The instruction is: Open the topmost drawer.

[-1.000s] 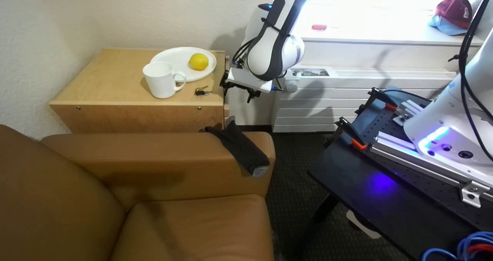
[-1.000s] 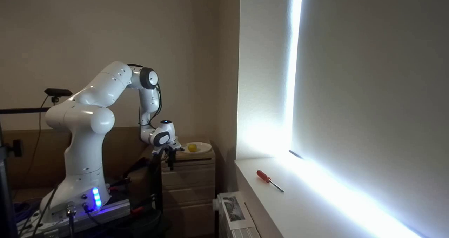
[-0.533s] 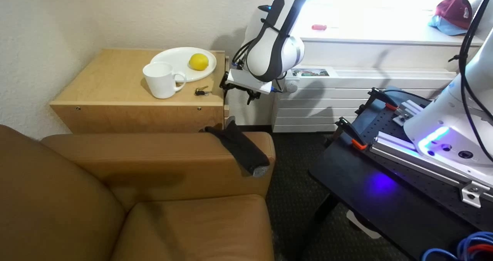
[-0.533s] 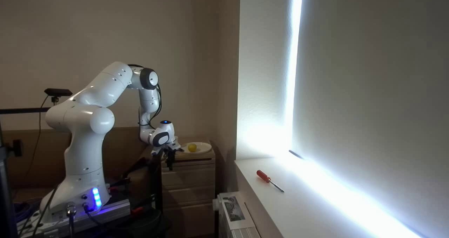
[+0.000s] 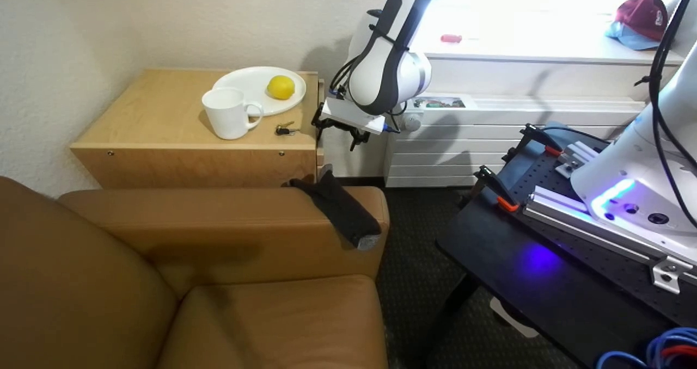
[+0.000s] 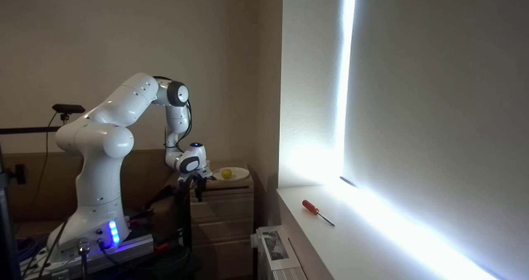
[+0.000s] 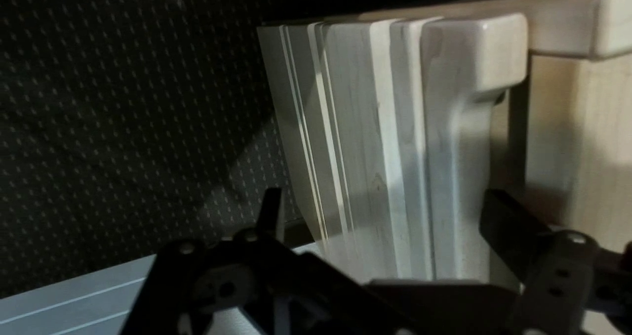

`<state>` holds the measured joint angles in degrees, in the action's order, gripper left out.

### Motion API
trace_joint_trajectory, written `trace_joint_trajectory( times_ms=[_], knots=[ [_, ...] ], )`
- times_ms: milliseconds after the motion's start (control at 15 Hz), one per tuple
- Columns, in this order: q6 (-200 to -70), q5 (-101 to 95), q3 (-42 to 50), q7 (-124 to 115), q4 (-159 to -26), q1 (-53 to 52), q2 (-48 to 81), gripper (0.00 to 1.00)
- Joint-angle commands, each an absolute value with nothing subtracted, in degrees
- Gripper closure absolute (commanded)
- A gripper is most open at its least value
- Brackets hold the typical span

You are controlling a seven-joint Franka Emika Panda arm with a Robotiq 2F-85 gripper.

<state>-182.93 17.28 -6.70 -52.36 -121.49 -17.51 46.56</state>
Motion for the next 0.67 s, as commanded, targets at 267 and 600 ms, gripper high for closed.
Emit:
trace_joint_trajectory(
  times_ms=[267, 600],
  knots=[
    [-184.3, 18.3, -7.8, -46.1, -124.1, -13.9, 45.7, 0.0],
    [-194.0, 19.0, -9.4, -44.7, -125.7, -13.0, 45.3, 0.0]
  ],
)
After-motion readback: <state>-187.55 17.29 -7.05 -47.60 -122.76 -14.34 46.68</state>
